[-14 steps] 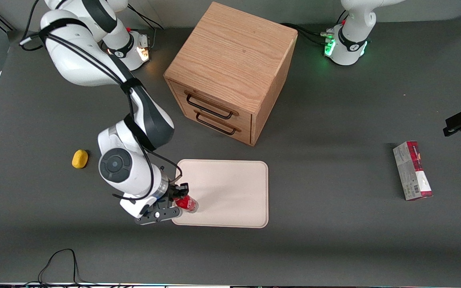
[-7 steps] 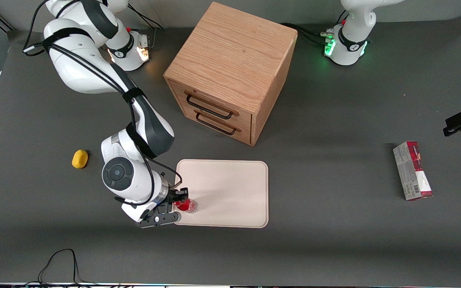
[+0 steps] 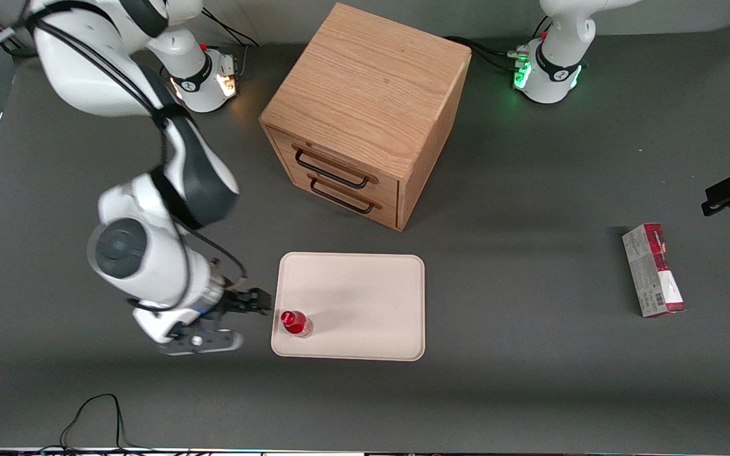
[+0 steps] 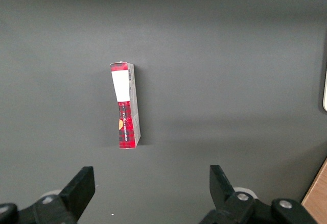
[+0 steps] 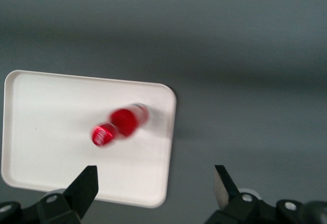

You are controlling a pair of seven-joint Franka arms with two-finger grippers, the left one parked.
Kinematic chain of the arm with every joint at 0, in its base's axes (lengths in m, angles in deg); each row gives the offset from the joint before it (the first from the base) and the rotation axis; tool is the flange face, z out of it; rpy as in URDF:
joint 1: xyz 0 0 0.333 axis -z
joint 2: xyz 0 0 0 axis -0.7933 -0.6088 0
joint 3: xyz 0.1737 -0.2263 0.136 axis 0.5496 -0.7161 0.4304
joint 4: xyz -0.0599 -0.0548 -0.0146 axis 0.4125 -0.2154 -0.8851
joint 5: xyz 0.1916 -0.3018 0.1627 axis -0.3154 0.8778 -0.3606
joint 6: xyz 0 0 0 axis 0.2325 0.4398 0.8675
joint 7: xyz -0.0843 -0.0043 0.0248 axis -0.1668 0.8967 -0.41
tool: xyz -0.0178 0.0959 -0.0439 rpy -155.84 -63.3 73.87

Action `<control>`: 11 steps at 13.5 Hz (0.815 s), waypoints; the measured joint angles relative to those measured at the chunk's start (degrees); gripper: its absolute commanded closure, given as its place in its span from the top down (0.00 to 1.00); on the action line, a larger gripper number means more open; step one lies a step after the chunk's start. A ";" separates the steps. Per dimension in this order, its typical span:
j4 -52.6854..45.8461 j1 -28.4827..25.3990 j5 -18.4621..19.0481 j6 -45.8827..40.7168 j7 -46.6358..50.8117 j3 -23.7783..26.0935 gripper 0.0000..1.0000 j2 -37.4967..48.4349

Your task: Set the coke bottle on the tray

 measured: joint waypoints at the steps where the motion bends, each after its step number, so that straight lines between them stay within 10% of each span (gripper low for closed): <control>1: 4.76 0.65 -3.60 -0.48 -0.92 -3.69 1.00 5.54; 7: 38.34 1.55 -7.25 -2.86 -9.07 -16.90 1.00 40.14; 11: 43.03 1.45 -3.57 -7.09 -10.09 -18.74 1.00 46.74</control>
